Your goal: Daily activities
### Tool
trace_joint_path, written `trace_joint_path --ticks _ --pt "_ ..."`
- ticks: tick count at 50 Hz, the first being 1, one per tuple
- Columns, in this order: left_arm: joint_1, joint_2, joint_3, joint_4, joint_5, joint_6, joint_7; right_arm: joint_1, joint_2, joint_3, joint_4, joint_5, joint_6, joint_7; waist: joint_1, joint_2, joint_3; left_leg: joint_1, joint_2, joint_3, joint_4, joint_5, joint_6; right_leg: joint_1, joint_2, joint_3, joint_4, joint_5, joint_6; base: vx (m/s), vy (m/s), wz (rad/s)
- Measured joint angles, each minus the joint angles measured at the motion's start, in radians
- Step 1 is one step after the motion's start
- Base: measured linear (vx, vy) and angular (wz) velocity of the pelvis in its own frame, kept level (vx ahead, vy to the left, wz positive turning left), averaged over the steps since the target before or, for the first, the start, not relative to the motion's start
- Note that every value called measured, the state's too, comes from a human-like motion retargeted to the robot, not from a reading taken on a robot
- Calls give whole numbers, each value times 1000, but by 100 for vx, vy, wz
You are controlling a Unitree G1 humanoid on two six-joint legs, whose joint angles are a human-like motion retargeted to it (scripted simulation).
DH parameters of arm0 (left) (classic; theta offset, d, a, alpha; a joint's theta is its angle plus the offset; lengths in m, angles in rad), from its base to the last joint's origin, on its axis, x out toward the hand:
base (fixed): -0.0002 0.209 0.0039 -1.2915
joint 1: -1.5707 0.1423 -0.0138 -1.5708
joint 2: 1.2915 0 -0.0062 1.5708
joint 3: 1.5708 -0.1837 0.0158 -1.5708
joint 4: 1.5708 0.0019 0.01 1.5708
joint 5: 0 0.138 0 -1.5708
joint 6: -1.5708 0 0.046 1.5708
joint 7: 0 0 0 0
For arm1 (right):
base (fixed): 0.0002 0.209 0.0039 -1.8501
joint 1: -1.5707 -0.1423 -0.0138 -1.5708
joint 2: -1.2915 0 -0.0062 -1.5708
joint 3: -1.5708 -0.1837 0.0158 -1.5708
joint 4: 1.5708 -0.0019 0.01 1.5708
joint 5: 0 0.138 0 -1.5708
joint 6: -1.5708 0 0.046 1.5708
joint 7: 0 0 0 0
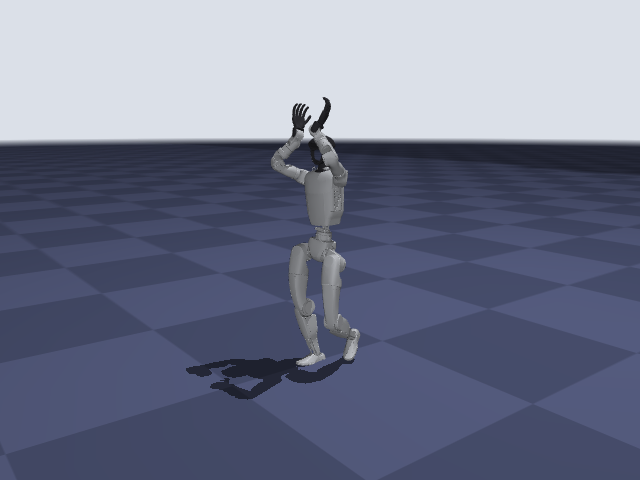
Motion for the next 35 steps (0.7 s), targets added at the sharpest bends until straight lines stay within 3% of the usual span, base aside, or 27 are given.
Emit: trace_joint_path --ticks 6,14,22,25,29,32,35 --pt "-28 4 -3 15 -16 -4 42 -12 1 -10 16 27 -7 3 79 -5 5 -194 -1 16 -247 -84 -6 128 5 49 -66 -22 24 39 1 -27" --pt "-62 -18 -13 70 -36 -31 54 -28 -19 -18 43 21 -15 16 127 -37 0 -316 -121 -34 -700 4 -58 251 -19 89 -95 -69 50 43 7 3" --pt "-80 -48 -31 99 -45 -32 40 -11 -46 -25 43 -7 -18 32 116 -96 -23 -307 -212 -71 -635 44 6 297 -53 192 70 -58 96 59 10 32" --pt "-112 -63 -41 117 -44 -31 23 -2 -65 -26 29 -25 -18 50 116 -138 -24 -254 -272 -60 -646 31 48 252 -94 228 244 38 163 65 8 29" --pt "-120 -81 -42 119 -39 -29 -4 21 -70 -33 8 -36 -13 75 97 -182 -25 -187 -351 -71 -675 -10 88 134 -185 186 537 158 204 63 5 43" --pt "-105 -87 -38 115 -36 -27 -21 36 -66 -39 -1 -37 -13 86 77 -204 -24 -134 -399 -89 -705 -37 106 24 -258 142 709 163 184 59 3 53" --pt "-82 -85 -32 111 -36 -27 -34 43 -59 -45 -3 -30 -20 90 51 -212 -23 -77 -435 -121 -748 -55 111 -95 -320 103 778 92 137 54 3 69"
